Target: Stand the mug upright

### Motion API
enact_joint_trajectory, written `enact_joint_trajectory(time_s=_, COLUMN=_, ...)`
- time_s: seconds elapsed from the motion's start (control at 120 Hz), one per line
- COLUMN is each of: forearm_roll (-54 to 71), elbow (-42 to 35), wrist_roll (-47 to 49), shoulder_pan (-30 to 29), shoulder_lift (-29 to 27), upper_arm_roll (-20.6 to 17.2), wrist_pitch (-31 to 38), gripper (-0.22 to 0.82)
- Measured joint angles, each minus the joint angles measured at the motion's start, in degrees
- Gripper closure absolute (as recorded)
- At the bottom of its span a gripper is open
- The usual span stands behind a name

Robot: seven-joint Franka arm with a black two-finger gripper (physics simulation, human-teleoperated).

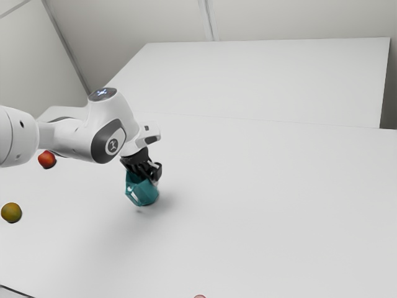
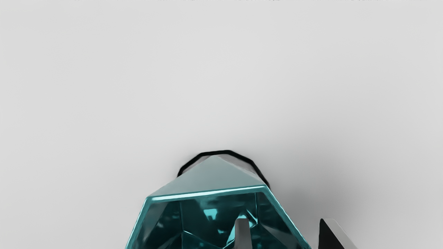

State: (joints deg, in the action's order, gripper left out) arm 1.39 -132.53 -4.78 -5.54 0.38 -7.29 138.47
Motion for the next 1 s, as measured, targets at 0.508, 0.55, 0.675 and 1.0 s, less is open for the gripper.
enact_joint_trajectory(time_s=0.508, forearm_roll=0.01, elbow=0.41, wrist_roll=-0.79, shoulder_pan=0.73, shoulder_lift=-3.58, upper_arm_roll=0.00, wrist_pitch=-0.19, gripper=0.08)
enact_joint_trajectory(time_s=0.55, forearm_roll=0.01, elbow=0.41, wrist_roll=-0.84, shoulder_pan=0.59, shoulder_lift=-4.11, upper_arm_roll=0.00, wrist_pitch=-0.27, gripper=0.07)
enact_joint_trajectory(time_s=0.675, forearm_roll=-0.14, elbow=1.88, wrist_roll=-0.93, shoulder_pan=0.95, shoulder_lift=-5.39, upper_arm_roll=0.03, wrist_pitch=-1.85, gripper=0.05)
enact_joint_trajectory(time_s=1.0, forearm_roll=-0.79, elbow=16.78, wrist_roll=-0.89, shoulder_pan=1.64, shoulder_lift=-4.77, upper_arm_roll=0.00, wrist_pitch=-19.23, gripper=0.03)
